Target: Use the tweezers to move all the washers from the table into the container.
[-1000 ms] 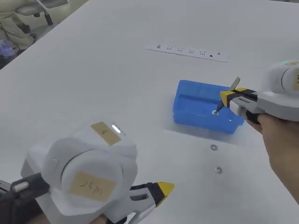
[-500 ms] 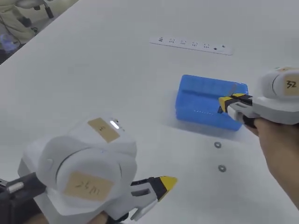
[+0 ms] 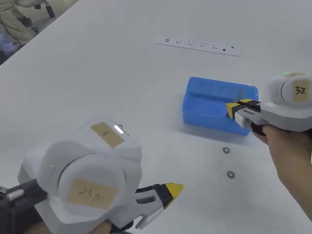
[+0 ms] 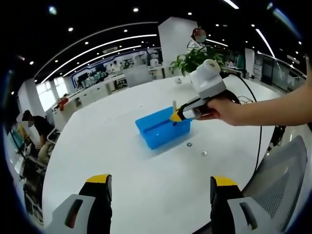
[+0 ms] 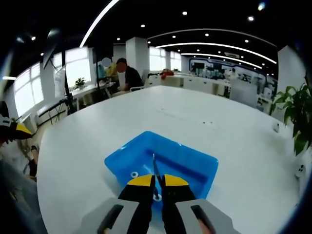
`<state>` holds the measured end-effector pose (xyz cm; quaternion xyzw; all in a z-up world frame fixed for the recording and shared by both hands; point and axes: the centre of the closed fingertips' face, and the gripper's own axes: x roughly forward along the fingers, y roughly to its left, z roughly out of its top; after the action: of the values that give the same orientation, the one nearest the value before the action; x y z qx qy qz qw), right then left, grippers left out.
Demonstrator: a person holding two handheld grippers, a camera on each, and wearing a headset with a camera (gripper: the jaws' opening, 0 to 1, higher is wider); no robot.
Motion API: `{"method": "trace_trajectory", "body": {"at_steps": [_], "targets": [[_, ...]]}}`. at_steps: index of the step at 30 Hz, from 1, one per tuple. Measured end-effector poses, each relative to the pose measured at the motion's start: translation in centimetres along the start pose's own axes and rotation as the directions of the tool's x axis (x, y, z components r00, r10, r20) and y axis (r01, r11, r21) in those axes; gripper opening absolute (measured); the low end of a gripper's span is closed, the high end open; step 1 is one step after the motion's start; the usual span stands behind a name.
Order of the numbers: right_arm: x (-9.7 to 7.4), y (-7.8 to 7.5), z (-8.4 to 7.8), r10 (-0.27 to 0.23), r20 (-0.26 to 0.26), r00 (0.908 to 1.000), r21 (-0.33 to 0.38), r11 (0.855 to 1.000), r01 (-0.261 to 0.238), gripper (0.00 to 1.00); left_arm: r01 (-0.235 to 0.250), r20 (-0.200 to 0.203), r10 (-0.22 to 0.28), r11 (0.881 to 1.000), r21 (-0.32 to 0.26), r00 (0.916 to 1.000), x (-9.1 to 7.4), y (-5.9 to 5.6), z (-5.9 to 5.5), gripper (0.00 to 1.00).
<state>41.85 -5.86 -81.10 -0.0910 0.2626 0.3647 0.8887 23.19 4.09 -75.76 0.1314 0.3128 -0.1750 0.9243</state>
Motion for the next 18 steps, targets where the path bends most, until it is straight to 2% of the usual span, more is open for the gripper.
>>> {"method": "trace_trajectory", "body": {"at_steps": [4, 8, 13, 18], "targets": [[-0.7, 0.1, 1.0, 0.004, 0.031, 0.9995, 0.033, 0.999, -0.005, 0.02, -0.001, 0.011, 0.001, 1.0, 0.008, 0.9999, -0.2, -0.1, 0.4, 0.85], [-1.6, 0.4, 2.1, -0.007, 0.06, 0.9982, 0.003, 1.0, 0.007, 0.02, -0.003, 0.018, 0.003, 1.0, 0.006, 0.9998, -0.3, -0.1, 0.5, 0.85], [-3.0, 1.0, 3.0, -0.001, 0.092, 0.9957, 0.006, 1.0, 0.001, 0.02, -0.014, 0.026, 0.014, 1.0, 0.006, 0.9996, -0.7, 0.1, 0.7, 0.85], [-5.1, 1.8, 3.7, -0.004, 0.137, 0.9905, 0.005, 1.0, 0.004, 0.03, -0.026, 0.033, 0.026, 1.0, 0.005, 0.9991, -1.1, 0.3, 0.8, 0.84]]}}
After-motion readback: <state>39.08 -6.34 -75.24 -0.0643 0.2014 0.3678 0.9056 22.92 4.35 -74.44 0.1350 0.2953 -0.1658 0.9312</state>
